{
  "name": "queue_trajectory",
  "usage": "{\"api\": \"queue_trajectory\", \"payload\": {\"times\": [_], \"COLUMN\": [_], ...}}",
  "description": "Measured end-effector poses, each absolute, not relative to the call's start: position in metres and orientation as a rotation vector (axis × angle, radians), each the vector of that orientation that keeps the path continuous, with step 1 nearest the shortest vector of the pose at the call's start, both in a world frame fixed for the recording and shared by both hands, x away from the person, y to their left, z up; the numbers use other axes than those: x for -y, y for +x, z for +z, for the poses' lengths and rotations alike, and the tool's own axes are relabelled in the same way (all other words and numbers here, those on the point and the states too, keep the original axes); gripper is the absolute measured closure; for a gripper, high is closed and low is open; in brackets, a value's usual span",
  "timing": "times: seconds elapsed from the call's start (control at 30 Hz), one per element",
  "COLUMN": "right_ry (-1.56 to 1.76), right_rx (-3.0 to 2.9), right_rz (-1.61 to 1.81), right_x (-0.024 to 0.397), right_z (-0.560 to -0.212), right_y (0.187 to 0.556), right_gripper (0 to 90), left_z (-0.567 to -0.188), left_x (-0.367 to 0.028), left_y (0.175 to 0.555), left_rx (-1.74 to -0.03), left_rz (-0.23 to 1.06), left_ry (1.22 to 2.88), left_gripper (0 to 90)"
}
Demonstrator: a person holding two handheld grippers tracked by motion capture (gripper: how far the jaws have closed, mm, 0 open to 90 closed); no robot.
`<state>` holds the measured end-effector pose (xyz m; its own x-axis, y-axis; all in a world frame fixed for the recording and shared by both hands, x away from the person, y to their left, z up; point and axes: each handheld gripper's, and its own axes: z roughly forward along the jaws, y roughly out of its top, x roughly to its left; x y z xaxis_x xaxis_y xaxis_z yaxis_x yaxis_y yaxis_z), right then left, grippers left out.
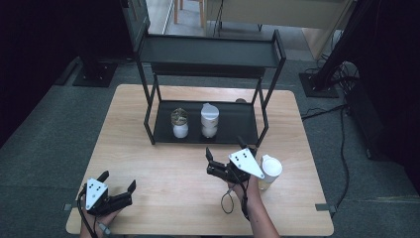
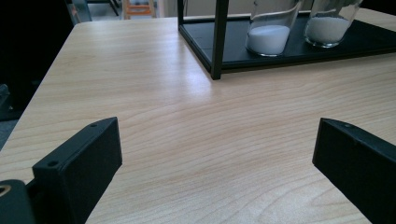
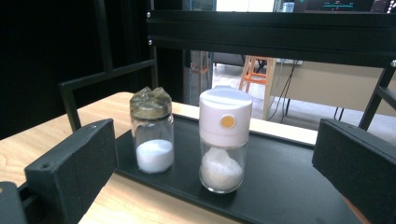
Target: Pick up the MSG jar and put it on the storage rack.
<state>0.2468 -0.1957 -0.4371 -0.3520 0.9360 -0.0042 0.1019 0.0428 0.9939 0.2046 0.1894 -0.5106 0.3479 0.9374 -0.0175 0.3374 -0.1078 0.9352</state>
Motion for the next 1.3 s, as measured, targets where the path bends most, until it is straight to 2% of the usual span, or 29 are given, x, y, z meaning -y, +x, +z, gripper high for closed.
{"api": "queue_trajectory", "payload": {"times": [1.3], "right_ry": [1.089], "right_rx": [-1.59], "right_rz": [1.446], "right_x": [0.215], "right_z": [-0.49], "right_y": [0.2], "right_gripper": [0.0], "left_z": [-0.511], "left_x": [-0.188], "left_y": [0.205], "left_rx": [-1.162], "left_rz": [0.796], "left_ry": [1.653], "left_gripper": [1.3]}}
